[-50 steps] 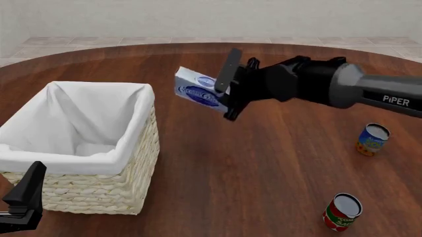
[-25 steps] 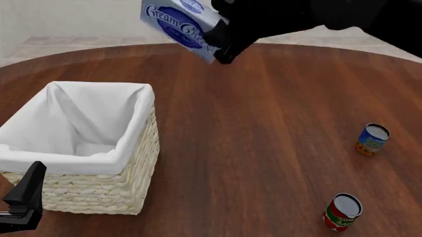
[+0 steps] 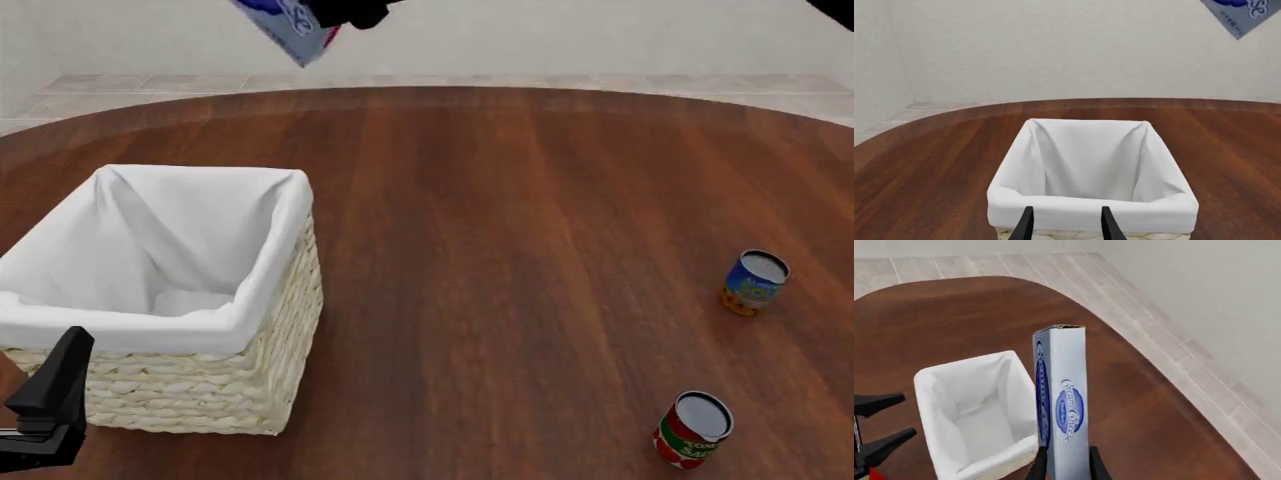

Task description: Pick up the cream cheese box, and put it in the basket.

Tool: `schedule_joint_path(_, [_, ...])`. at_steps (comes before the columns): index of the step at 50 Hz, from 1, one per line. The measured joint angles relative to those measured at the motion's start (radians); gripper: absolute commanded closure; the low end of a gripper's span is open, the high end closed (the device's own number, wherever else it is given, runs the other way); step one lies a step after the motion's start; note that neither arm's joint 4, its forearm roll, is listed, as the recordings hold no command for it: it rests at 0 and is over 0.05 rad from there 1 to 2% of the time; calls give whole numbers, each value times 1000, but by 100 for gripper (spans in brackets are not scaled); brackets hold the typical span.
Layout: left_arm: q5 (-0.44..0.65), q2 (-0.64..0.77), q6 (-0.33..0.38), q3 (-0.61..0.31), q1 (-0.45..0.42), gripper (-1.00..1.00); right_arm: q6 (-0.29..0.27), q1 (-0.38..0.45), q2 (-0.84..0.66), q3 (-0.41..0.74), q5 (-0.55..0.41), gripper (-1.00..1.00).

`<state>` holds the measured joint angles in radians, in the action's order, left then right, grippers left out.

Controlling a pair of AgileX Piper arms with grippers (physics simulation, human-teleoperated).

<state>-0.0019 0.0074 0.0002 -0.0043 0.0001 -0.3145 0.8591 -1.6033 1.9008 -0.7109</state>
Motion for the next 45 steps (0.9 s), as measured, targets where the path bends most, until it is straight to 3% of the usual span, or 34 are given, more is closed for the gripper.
schedule_joint_path(8, [0,0,0,0,0,-100,81,70,11,-85,112,100])
schedule_joint_path(20, [0,0,0,0,0,-100,141,143,28,-254,310,100])
schedule_joint_path(33, [0,0,0,0,0,-100,150,175,4,-364,470,100])
schedule_joint_path(45, [0,0,0,0,0,-100,129,174,-50,-401,555,100])
